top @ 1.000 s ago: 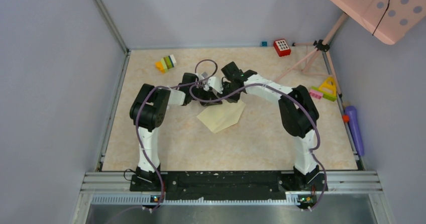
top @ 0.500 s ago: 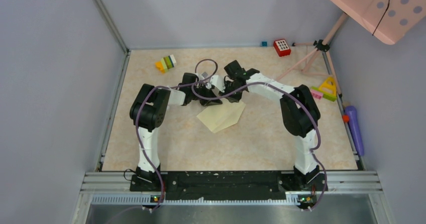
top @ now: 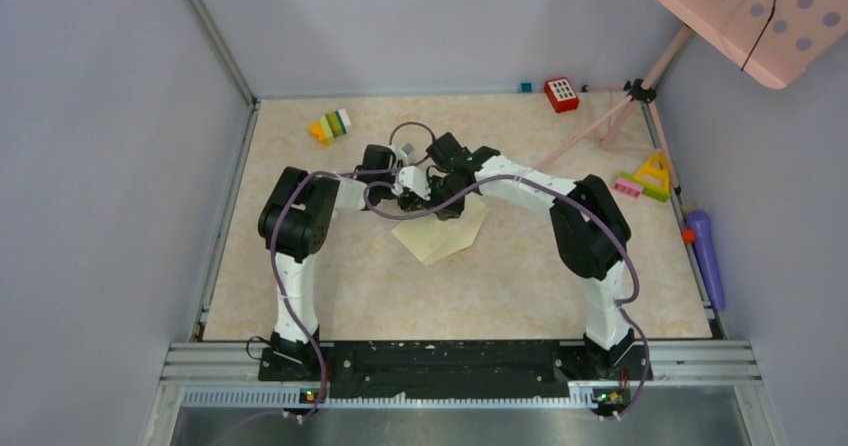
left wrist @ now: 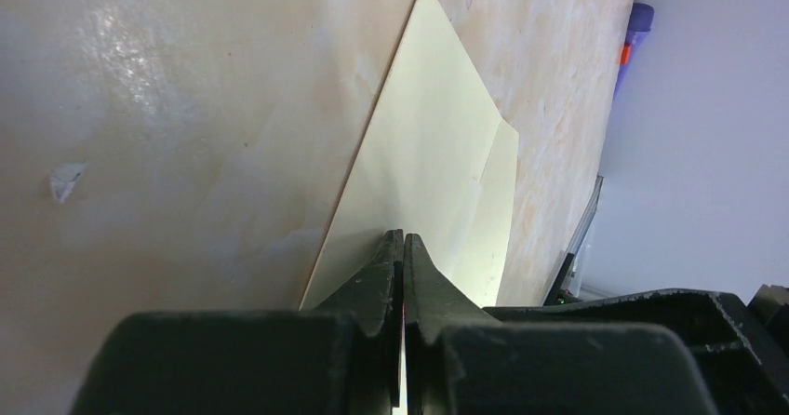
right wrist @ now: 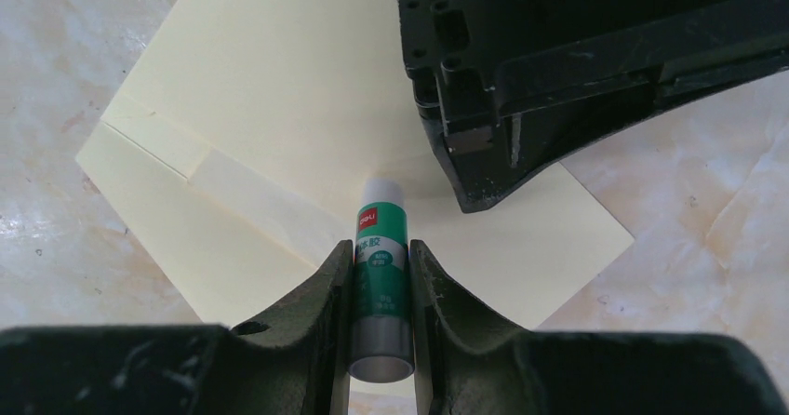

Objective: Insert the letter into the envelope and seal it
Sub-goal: Paint the envelope at the center of the board.

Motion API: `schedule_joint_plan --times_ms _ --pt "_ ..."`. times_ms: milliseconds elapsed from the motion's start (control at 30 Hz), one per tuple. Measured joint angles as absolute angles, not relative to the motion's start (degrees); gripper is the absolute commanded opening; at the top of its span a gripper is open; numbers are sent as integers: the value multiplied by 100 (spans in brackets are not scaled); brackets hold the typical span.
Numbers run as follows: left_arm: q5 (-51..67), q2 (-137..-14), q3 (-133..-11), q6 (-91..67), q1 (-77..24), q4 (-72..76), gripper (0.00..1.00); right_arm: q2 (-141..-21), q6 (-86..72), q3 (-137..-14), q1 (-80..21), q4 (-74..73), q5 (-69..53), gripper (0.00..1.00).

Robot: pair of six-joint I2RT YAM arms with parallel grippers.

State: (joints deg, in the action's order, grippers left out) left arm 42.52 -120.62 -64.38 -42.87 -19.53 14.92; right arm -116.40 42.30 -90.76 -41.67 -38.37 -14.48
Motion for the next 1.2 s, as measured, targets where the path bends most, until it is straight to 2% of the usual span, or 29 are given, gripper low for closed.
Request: schedule_joint_plan --times_ms 1200 --pt "4235 -12060 -6438 -4268 -1959 1496 0 -11627 4292 -8962 -3852 -3721 -1229 0"
